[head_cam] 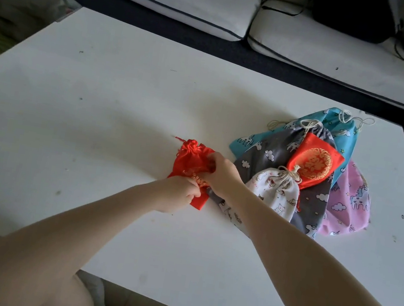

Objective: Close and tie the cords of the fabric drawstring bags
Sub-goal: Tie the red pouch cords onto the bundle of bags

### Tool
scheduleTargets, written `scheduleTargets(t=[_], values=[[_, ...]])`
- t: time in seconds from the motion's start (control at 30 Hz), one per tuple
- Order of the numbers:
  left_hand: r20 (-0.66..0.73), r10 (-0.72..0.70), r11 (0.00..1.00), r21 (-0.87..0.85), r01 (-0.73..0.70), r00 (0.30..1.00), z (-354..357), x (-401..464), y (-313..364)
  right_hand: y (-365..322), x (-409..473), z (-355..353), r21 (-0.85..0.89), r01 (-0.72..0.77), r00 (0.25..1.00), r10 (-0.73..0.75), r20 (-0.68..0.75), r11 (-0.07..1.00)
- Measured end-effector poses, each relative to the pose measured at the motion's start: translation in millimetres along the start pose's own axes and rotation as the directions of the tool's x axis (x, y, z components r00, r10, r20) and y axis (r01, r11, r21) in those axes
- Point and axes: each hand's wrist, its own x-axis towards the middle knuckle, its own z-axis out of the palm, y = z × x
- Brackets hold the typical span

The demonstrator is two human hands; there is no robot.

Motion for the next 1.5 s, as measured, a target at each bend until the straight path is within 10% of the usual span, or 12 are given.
scheduleTargets(t=[0.23, 0.37, 0.47, 0.67, 0.87, 1.17, 1.5], values=[[0.035, -0.160, 0.964, 0.219, 0.149, 0.986, -6, 1, -4, 1, -19, -33, 0.276, 0.017, 0.988, 0.027, -0.154, 0.961], [-0.213, -0.162, 0.969, -0.217, 0.115, 0.964, -13, -1, 8, 8, -46, -46, 0.366, -0.009, 0.998, 0.033, -0.059, 0.930], [-0.320, -0.175, 0.784, -0.617, -0.065, 0.931, -18, -19, 41, 18, -67, -55, 0.473, -0.042, 0.994, 0.085, -0.070, 0.880], [-0.332, -0.074, 0.537, -0.808, -0.243, 0.940, -29, -39, 86, 29, -108, -80, 0.541, -0.016, 0.996, 0.059, -0.063, 0.841], [-0.466, 0.142, 0.856, -0.386, -0.345, 0.873, -31, -51, 127, 34, -144, -100, 0.379, 0.082, 0.997, -0.080, -0.022, 0.922], [-0.512, 0.192, 0.964, -0.062, -0.259, 0.837, -36, -68, 145, 40, -175, -111, 0.561, 0.120, 0.989, -0.148, 0.005, 0.819], [-0.608, 0.309, 0.950, 0.170, -0.261, 0.731, -34, -68, 146, 35, -166, -108, 0.990, 0.042, 0.977, 0.203, -0.069, 0.135]])
